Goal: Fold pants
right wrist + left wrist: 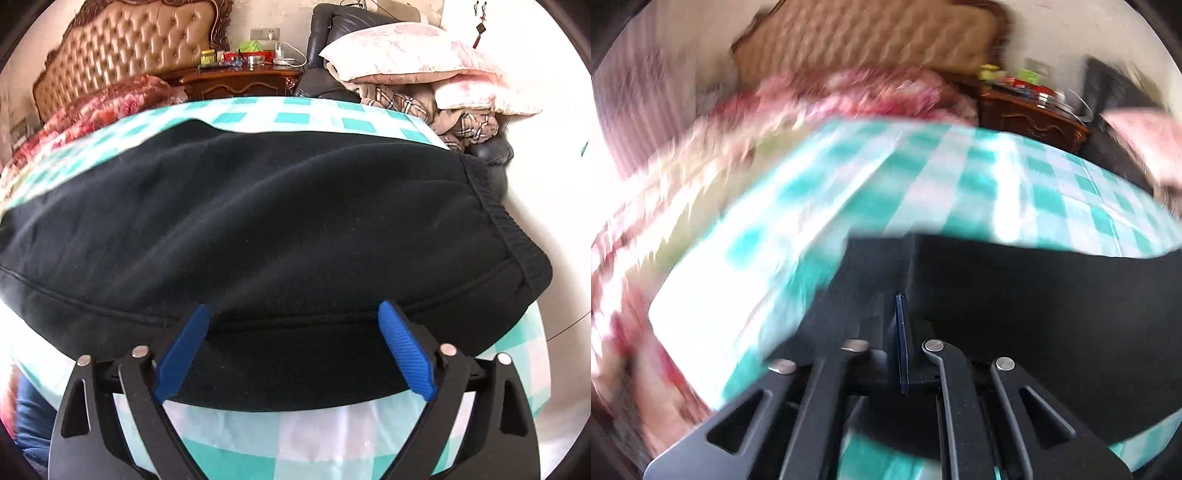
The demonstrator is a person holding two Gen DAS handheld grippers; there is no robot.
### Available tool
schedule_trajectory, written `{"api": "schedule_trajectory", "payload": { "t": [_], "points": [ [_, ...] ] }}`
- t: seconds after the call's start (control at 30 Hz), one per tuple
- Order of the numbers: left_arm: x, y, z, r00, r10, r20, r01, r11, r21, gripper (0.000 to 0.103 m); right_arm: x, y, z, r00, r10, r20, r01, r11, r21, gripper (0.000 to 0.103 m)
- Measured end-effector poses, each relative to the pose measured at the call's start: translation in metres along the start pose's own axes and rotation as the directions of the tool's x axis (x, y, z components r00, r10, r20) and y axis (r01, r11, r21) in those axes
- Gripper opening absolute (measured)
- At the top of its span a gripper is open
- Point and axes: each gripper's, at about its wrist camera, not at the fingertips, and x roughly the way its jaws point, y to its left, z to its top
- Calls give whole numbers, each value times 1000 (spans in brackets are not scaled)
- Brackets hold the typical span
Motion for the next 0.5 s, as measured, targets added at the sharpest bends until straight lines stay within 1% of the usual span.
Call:
{"api": "schedule_trajectory", "payload": {
  "t": [0.03, 0.07, 0.1, 0.13, 0.17, 0.2, 0.23, 0.27, 0.3, 0.33, 0.37, 0.4, 0.43, 0.47, 0.5],
  "points": [
    [6, -13, 8, 998, -58, 0, 58, 998, 33, 21, 1, 1, 2, 1000, -2, -3, 2, 1000, 4, 95],
    [16, -21, 15, 994, -107, -22, 108, 993, 40, 26, 2, 1, 2, 1000, 0, -8, 0, 1000, 7, 95],
    [33, -26, 19, 987, -147, -71, 150, 988, 38, 26, 3, 0, 3, 1000, 6, -16, -6, 1000, 10, 96],
    [46, -25, 21, 988, -118, -98, 123, 992, 39, 27, 2, -1, 3, 1000, 14, -24, -13, 1000, 13, 96],
    [62, -19, 22, 993, -1, -122, 7, 999, 50, 21, -1, -4, 2, 999, 27, -34, -27, 999, 21, 96],
    [70, -9, 23, 990, 29, -136, -25, 999, 32, 15, -3, -8, 4, 999, 35, -38, -34, 999, 28, 96],
    [71, 5, 28, 990, -14, -141, 9, 999, -38, 15, -7, -10, 4, 999, 38, -34, -37, 999, 30, 96],
    [68, 7, 30, 990, 2, -141, -10, 998, -61, 14, -13, -14, 8, 999, 45, -15, -44, 999, 29, 96],
    [61, 0, 35, 991, 62, -122, -67, 997, -41, 14, -17, -21, 16, 999, 52, 18, -52, 998, 30, 96],
    [57, -10, 38, 991, 96, -95, -98, 995, -15, 14, -20, -26, 24, 998, 50, 39, -52, 998, 28, 96],
    [43, -32, 43, 996, 86, -33, -85, 996, 19, 14, -21, -30, 33, 997, 44, 59, -46, 999, 23, 95],
    [32, -55, 46, 1000, 4, 1, -4, 999, 33, 15, -21, -34, 47, 996, 23, 89, -24, 1000, 19, 94],
    [21, -88, 50, 991, -129, 27, 127, 990, 69, 15, -21, -39, 58, 992, 5, 124, -7, 1000, 15, 92],
    [14, -113, 51, 980, -196, 44, 191, 976, 108, 15, -19, -43, 69, 988, -11, 157, 10, 1000, 8, 92],
    [7, -140, 51, 967, -249, 60, 237, 959, 154, 15, -6, -49, 80, 987, -54, 148, 55, 998, -5, 91]
  ]
}}
